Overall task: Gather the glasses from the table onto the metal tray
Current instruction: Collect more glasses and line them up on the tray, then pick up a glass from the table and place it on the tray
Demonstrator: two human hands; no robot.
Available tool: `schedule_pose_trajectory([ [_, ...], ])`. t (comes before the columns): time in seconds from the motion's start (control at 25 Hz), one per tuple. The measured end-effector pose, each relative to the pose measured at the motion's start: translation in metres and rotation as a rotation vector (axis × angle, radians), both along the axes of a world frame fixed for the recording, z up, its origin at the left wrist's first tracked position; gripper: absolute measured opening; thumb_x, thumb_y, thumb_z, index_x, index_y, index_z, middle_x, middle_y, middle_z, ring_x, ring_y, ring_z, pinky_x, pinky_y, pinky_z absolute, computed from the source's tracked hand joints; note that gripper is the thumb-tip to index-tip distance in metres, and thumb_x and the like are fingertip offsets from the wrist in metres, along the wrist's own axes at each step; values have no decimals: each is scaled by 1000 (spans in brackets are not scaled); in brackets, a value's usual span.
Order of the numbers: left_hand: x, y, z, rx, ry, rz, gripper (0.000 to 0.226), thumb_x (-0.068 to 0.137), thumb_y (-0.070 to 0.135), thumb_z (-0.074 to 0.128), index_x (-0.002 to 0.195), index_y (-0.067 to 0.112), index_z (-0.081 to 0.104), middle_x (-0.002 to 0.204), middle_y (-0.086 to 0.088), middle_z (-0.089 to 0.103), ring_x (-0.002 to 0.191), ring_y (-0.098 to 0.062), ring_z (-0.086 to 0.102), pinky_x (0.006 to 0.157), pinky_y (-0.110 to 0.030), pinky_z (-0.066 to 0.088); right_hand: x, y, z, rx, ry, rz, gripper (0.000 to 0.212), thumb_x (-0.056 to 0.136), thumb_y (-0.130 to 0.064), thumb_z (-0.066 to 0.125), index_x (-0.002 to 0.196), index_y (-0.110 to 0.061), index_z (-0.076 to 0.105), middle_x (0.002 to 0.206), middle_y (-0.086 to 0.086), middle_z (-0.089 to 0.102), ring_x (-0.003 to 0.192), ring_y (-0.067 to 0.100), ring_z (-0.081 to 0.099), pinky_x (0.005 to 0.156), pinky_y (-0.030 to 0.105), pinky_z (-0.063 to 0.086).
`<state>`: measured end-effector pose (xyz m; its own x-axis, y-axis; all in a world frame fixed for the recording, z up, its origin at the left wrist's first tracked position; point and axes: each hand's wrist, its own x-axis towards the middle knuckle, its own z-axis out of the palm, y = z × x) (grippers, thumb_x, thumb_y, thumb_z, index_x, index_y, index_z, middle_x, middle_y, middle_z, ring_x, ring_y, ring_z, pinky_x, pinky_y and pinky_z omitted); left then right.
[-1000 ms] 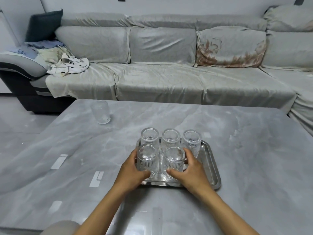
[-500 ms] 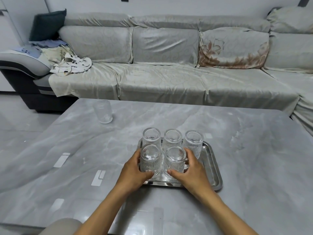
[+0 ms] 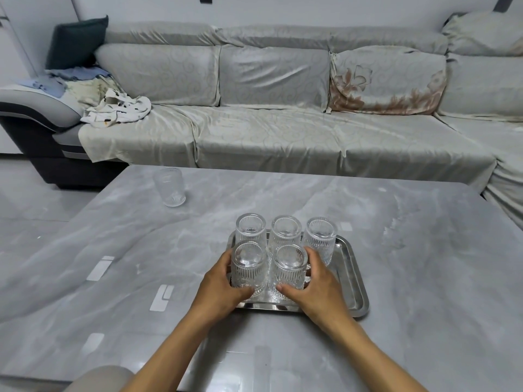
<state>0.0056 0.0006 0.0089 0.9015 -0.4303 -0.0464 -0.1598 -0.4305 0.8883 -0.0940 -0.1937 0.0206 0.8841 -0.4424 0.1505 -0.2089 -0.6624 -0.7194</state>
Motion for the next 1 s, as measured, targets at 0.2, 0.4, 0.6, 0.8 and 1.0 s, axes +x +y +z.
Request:
schedule_pose_trajectory([
  [0.2, -1, 5, 11, -19, 55, -48, 83, 60, 12, 74, 129, 47, 43, 113, 25, 62, 106, 8, 60, 73, -7, 49, -8, 8, 13, -17, -92, -37, 89, 65, -51, 83, 137, -20, 42, 136, -1, 53, 125, 20, 49, 103, 34, 41],
  [0.4, 59, 33, 49, -43, -68, 230, 63, 76, -1, 62, 133, 23, 52, 131, -2, 59, 110, -16, 57, 94, -38, 51, 20, 33, 58, -204, -371, 59, 70, 76, -65, 61, 132, -26, 45, 138, -5, 48, 129, 13, 40, 106, 31, 34],
  [0.6, 161, 56, 83, 417, -224, 274, 51, 82, 11, 59, 132, 14, 54, 155, -3, 35, 131, -28, 47, 105, -38, 42, 63, 51, 69, -341, -164, 271, 66, 80, -65, 58, 131, -25, 51, 147, -2, 44, 141, 20, 29, 116, 35, 21],
  [0.8, 229, 47, 77, 656, -301, 174, 66, 86, 24, 58, 145, 22, 31, 159, 0, 26, 131, -35, 45, 100, -41, 42, 73, 47, 51, -279, -114, 311, 71, 79, -74, 46, 139, -37, 35, 152, -16, 31, 146, 6, 10, 117, 25, 7],
  [1.0, 239, 53, 51, 630, -444, 330, 16, 84, 4, 56, 99, 4, 63, 106, -14, 60, 103, -42, 59, 74, -38, 45, 68, 38, 60, -224, -211, 319, 62, 76, -75, 46, 130, -45, 40, 141, -30, 31, 142, -4, 12, 108, 18, 10],
])
